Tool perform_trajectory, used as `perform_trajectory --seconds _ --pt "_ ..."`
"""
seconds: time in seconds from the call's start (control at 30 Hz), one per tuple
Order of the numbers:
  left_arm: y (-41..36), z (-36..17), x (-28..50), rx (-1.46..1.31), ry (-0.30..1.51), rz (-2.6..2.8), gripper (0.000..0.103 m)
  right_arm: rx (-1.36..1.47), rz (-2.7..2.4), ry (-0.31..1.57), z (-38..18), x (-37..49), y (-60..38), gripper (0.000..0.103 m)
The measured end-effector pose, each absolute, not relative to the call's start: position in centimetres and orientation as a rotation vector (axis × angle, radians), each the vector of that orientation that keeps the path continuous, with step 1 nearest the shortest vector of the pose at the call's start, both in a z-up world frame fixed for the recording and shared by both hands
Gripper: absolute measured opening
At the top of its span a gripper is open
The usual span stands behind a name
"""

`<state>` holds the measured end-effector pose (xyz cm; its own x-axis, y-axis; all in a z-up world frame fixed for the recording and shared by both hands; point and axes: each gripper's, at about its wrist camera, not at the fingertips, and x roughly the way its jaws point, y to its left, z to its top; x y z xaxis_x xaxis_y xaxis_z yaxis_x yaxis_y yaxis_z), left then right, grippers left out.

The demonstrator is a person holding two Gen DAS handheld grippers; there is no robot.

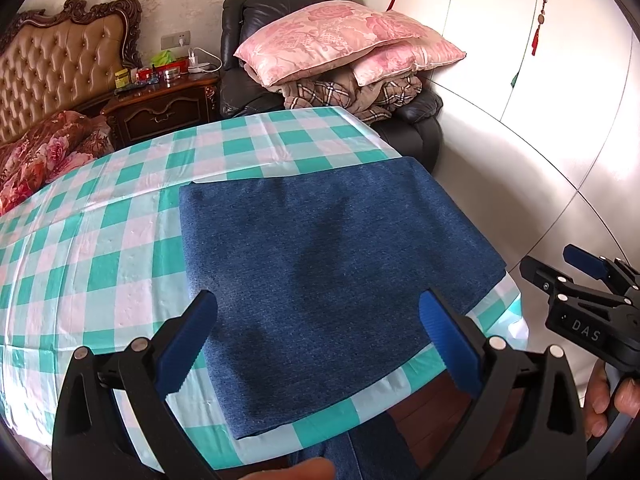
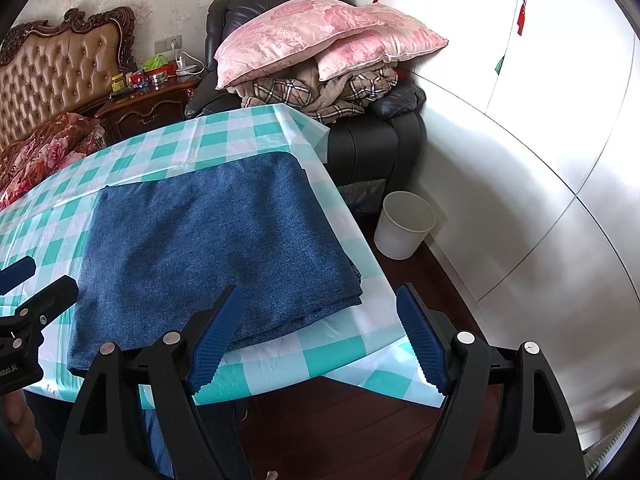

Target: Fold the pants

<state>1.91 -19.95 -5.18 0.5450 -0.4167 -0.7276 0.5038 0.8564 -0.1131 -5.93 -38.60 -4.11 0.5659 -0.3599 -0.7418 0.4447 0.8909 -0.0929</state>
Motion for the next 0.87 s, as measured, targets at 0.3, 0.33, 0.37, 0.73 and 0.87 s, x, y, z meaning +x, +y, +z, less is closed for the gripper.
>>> perform_trajectory --seconds 0.3,0.33,0.37,0.73,0.87 --pt "-20.2 -5.2 1.9 0.115 0.832 -0.549 0.101 0.110 -0.474 0.848 -4.3 -5.9 -38.6 0.076" --pt "-20.2 -5.3 1.9 0.115 0.832 -0.549 0.101 0.110 -0.473 0.848 -4.3 -5.9 -38.5 0.076" --pt "-20.2 -5.2 1.9 0.115 0.830 -0.549 0.101 0.110 -0.473 0.850 -4.4 -5.9 -38.5 0.076" --pt "-19.0 -4.4 0.7 0.071 0.789 -0.667 0.101 0.109 -0.483 0.850 -5.0 -5.8 -38.7 0.076" --pt "-7.3 -5.0 2.6 -0.094 0.764 -0.391 0.101 0.163 -0.499 0.812 -5.9 -5.6 -40.2 0.085"
